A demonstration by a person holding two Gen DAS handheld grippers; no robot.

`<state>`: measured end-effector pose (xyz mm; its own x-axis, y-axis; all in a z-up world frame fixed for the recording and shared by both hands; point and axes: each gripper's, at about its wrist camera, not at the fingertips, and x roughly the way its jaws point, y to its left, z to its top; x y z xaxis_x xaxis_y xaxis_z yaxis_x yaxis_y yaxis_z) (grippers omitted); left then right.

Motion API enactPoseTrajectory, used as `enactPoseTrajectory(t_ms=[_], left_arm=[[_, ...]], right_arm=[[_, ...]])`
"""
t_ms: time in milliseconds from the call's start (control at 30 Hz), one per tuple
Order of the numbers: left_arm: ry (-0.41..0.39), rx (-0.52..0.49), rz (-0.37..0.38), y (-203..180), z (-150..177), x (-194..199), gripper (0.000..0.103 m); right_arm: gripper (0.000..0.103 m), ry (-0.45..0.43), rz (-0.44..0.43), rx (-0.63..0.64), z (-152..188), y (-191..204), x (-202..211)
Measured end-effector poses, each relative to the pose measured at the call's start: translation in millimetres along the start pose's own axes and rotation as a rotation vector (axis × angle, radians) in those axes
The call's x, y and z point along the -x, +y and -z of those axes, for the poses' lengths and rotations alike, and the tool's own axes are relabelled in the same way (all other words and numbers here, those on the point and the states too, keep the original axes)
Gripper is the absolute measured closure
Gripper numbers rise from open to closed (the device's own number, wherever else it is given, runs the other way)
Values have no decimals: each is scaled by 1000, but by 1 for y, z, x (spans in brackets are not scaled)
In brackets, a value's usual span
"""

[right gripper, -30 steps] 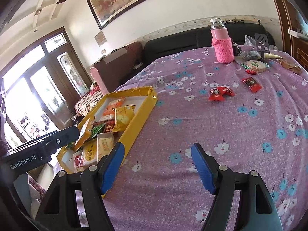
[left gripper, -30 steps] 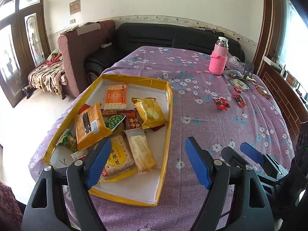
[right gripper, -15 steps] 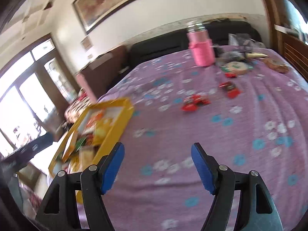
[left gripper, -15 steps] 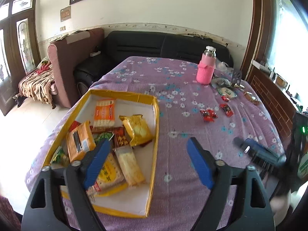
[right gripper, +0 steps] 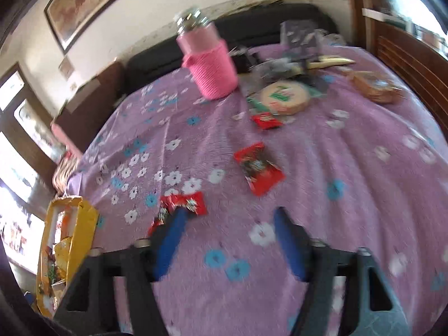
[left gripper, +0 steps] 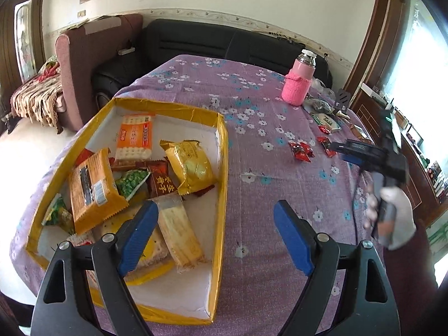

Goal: Organize snacks
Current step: 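Move both tools back toward the loose red candies on the tablecloth, then grasp a red chocolate candy with the right tool while the left tool grasps another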

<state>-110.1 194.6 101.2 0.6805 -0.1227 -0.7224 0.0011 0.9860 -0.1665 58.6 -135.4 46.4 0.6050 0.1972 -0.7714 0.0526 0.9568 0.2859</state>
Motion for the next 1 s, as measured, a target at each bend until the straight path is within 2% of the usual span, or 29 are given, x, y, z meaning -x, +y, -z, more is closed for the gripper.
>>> enactPoseTrajectory(t_ms=[100, 267, 300, 333, 367, 467, 600, 800, 833, 900, 933, 1000], left_arm=[[-2, -8, 15, -2, -4, -2, 18], [23, -34, 37, -16, -9, -13, 18], [28, -41, 44, -20, -11, -17, 18], [33, -48, 50, -23, -12, -19, 18], [39, -55, 58, -27, -13, -22, 18], [58, -62, 93, -38, -18, -31, 18], [86, -76, 125, -56, -29, -46, 18], [132, -106, 137, -96, -51, -102, 19], [131, -107, 146, -103, -55, -113, 20], [154, -129, 129, -118, -60, -139, 39], [169, -132, 112, -124, -62, -151, 43], [191, -128, 112, -133, -66, -171, 44]], right_arm=[[53, 80, -49, 22, -8, 17, -28], [54, 141, -19, -5, -14, 36, -65], [57, 121, 7, 11, -14, 41, -65], [68, 121, 34, 34, -12, 46, -67], [75, 111, 58, 51, -11, 48, -67], [83, 94, 80, 96, -4, 48, -64], [84, 77, 58, 83, 8, 33, -49], [84, 14, -72, -60, 36, -13, 0], [84, 5, -91, -73, 40, -19, 5], [84, -9, -114, -99, 46, -29, 12], [84, -10, -123, -111, 47, -32, 13], [84, 7, -141, -129, 47, -37, 9]])
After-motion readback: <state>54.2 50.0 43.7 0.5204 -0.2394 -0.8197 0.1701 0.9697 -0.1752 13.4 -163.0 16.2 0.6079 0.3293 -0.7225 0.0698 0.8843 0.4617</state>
